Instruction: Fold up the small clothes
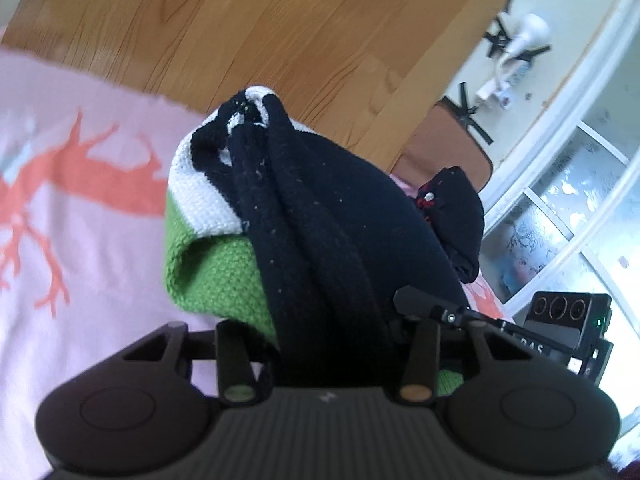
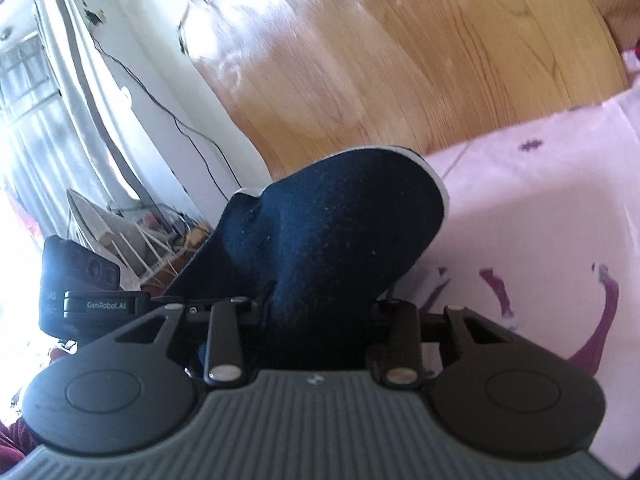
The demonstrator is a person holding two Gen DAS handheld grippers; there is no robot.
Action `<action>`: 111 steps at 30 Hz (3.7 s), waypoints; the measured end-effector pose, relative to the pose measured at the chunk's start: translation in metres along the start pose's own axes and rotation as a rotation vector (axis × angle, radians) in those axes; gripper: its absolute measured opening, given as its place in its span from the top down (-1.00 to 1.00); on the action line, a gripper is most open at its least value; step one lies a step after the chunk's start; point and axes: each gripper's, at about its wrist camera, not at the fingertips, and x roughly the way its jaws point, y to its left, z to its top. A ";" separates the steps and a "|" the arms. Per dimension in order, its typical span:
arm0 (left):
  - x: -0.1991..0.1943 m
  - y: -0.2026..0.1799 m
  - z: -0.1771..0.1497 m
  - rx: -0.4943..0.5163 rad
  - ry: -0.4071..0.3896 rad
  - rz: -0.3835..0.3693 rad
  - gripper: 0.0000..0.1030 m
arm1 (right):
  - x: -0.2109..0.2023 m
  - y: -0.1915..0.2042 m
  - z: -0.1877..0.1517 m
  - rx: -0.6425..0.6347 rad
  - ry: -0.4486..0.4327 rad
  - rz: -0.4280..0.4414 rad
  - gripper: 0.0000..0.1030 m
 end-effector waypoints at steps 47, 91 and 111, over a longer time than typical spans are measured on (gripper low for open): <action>0.024 0.014 -0.002 -0.031 0.060 -0.062 -0.67 | 0.015 -0.019 0.002 0.142 0.120 -0.045 -0.14; 0.025 0.013 -0.003 -0.029 0.062 -0.063 -0.68 | 0.016 -0.020 0.002 0.143 0.120 -0.044 -0.18; 0.025 0.013 -0.003 -0.026 0.062 -0.061 -0.70 | 0.016 -0.020 0.001 0.144 0.119 -0.045 -0.20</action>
